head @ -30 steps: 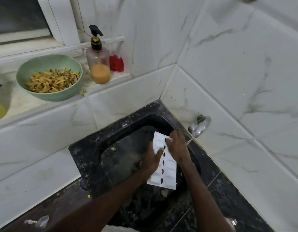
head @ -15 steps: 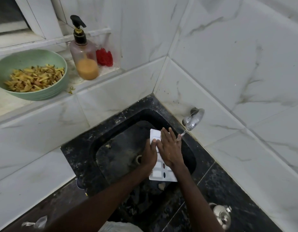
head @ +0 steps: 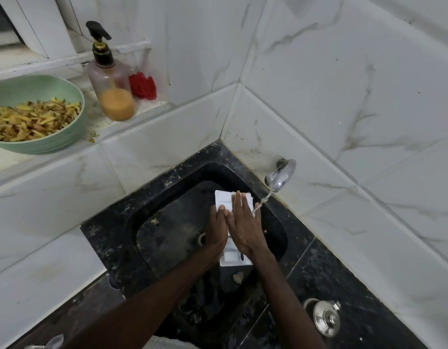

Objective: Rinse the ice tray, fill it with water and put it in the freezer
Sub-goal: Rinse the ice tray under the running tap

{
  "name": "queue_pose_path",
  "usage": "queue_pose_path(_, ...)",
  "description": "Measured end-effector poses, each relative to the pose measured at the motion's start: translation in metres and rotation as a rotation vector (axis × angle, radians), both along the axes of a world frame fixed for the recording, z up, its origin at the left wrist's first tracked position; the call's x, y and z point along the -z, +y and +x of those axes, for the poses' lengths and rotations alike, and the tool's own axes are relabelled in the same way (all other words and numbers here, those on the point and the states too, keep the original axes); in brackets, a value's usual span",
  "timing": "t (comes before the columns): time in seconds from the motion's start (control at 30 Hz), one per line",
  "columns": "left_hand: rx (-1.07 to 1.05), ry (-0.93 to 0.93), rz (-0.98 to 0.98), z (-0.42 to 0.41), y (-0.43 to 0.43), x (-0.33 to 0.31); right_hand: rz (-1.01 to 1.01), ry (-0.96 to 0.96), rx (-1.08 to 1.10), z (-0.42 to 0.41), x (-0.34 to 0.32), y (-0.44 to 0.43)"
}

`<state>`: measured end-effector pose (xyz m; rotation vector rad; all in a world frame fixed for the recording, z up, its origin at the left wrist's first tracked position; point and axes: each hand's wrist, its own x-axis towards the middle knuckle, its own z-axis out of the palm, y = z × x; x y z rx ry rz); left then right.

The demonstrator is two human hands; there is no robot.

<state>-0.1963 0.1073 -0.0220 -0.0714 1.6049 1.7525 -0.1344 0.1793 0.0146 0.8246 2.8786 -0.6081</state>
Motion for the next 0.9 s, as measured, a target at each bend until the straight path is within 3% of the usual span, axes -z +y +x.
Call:
queue_pose_path(0.2,-0.163,-0.16,0.038,-0.027,-0.005,0.029,0.035,0.004,-0.079,0.028,0.0,-0.038)
queue_pose_path(0.27,-0.128,-0.218,0.053,-0.02,-0.005,0.043,0.069,0.0,-0.07,0.03,0.003,-0.036)
queue_pose_path(0.5,-0.111,-0.225,0.086,-0.007,0.0,0.006,0.077,-0.01,-0.06,0.028,-0.005,-0.022)
queue_pose_path(0.77,-0.18,-0.261,0.022,-0.027,-0.007,0.018,-0.163,0.028,-0.023,0.079,-0.017,-0.056)
queue_pose_path(0.9,-0.141,-0.244,0.001,-0.013,-0.005,0.025,-0.091,0.03,0.039,0.085,-0.021,-0.042)
